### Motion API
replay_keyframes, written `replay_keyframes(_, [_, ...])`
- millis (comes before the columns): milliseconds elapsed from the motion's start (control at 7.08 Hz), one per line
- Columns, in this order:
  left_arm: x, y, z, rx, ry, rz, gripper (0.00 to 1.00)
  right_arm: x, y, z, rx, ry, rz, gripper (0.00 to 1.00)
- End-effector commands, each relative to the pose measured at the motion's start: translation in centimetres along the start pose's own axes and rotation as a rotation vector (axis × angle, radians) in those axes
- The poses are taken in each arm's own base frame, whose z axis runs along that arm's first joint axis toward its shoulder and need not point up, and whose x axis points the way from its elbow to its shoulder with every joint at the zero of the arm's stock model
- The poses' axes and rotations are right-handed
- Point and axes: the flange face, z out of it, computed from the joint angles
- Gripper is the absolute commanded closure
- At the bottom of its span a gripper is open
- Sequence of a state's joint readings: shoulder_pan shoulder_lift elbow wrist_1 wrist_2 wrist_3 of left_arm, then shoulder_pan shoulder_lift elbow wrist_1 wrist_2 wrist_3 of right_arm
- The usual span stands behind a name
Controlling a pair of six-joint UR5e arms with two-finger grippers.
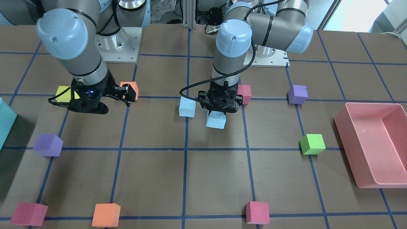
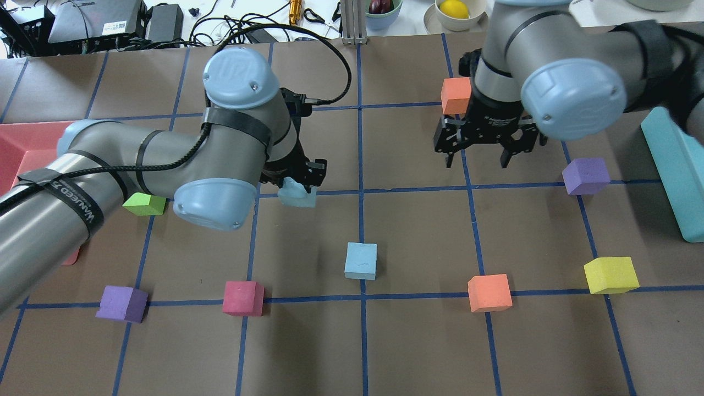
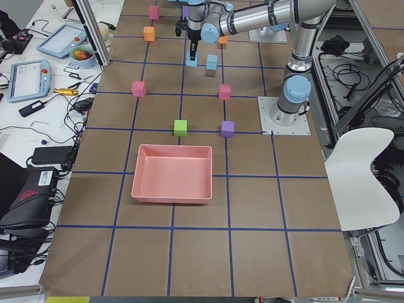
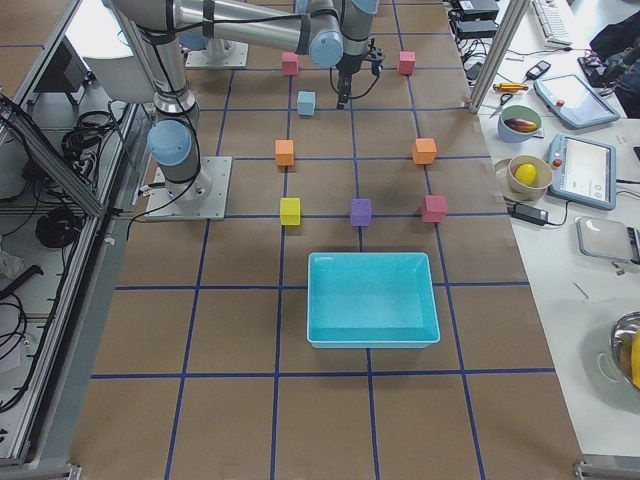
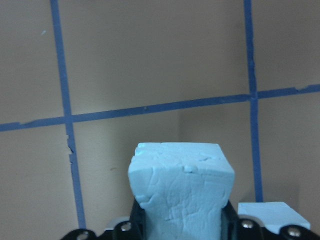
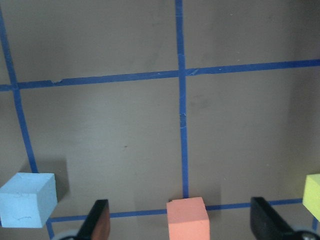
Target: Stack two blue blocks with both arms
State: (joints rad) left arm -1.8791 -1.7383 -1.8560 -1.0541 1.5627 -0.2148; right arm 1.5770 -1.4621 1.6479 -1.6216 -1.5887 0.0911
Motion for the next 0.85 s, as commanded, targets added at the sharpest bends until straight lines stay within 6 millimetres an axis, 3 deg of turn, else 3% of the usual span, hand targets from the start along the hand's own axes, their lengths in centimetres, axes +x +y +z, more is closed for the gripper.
replay_keyframes(0, [5.4, 3.0, 0.9, -0.037, 0.035, -0.039, 1.0, 4.7, 2.0, -6.9, 0.089, 0.054, 0.059, 0.0])
replay_keyframes(283, [7.7, 4.6, 1.6, -0.056, 0.026, 0.003, 1.0, 4.6, 4.5, -8.8, 0.086, 0.041, 0.055, 0.0])
replay_keyframes(707, [7.7, 6.2, 2.6, -0.138, -0.015, 0.001, 1.0, 3.2, 5.2, -9.1, 0.087, 0.026, -0.031, 0.0])
